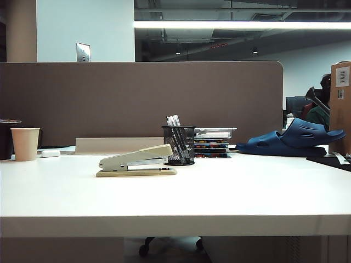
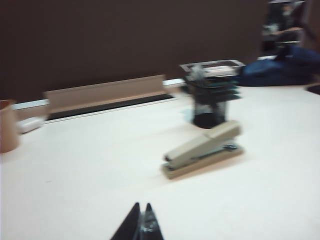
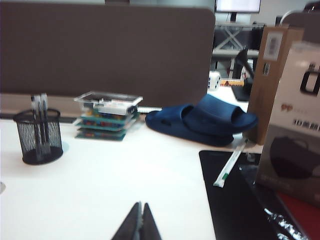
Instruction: Press the stapler down.
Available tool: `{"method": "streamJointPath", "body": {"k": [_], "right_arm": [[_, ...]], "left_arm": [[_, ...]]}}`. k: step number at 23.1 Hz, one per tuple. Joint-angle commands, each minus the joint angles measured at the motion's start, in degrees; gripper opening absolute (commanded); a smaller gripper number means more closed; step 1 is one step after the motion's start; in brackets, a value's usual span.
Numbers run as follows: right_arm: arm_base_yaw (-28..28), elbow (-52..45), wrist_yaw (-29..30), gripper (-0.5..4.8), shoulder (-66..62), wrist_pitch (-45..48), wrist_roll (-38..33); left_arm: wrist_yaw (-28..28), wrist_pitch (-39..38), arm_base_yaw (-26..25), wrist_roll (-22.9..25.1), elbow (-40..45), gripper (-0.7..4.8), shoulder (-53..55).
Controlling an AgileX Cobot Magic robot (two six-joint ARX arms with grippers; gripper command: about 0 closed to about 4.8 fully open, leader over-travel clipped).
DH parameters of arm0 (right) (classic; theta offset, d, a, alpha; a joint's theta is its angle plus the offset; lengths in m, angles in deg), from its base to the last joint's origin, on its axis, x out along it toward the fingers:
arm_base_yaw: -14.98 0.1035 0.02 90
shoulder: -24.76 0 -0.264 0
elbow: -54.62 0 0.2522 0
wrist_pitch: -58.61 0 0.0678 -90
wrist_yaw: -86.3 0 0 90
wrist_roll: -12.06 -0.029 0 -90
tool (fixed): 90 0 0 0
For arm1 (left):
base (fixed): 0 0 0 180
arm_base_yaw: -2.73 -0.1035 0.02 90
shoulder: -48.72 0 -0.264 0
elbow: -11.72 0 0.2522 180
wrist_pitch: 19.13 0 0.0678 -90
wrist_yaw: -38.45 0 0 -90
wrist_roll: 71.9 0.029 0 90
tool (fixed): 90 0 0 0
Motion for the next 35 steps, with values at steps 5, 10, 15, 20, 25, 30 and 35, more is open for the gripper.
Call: {"method": "streamJointPath", "body": {"k": [5, 10, 15, 20, 25, 30, 35], "right_arm": [[0.1, 9.2, 0.1, -0.09, 0.1, -8.8, 0.1], [0.1, 16.9, 1.2, -0.09, -3.8, -13.7, 0.1], [0.1, 26.9, 5.8, -0.09, -14.8, -15.3, 0.1], [0.2, 41.7, 12.0, -0.09, -30.7, -17.9, -0.5], [0.8, 56.1, 13.5, -0.09, -44.4, -24.5, -1.6], [4.9, 64.9, 16.5, -0.09, -54.2, -25.3, -1.6], [11.4, 71.2, 16.8, -0.09, -64.3, -25.3, -1.6]], "left_arm": [[-14.6, -8.0, 0.0, -0.2, -0.3, -0.06, 0.0], [-16.6, -9.3, 0.0, -0.2, -0.3, -0.06, 0.0], [-16.6, -9.3, 0.0, -0.2, -0.3, -0.06, 0.0], [-16.0, -9.1, 0.0, -0.1, -0.3, -0.06, 0.0], [-12.1, -9.1, 0.0, 0.0, -0.3, -0.06, 0.0], [-10.4, -9.1, 0.0, 0.0, -0.3, -0.06, 0.0], [-10.4, -9.3, 0.0, 0.0, -0.3, -0.06, 0.0]]}}
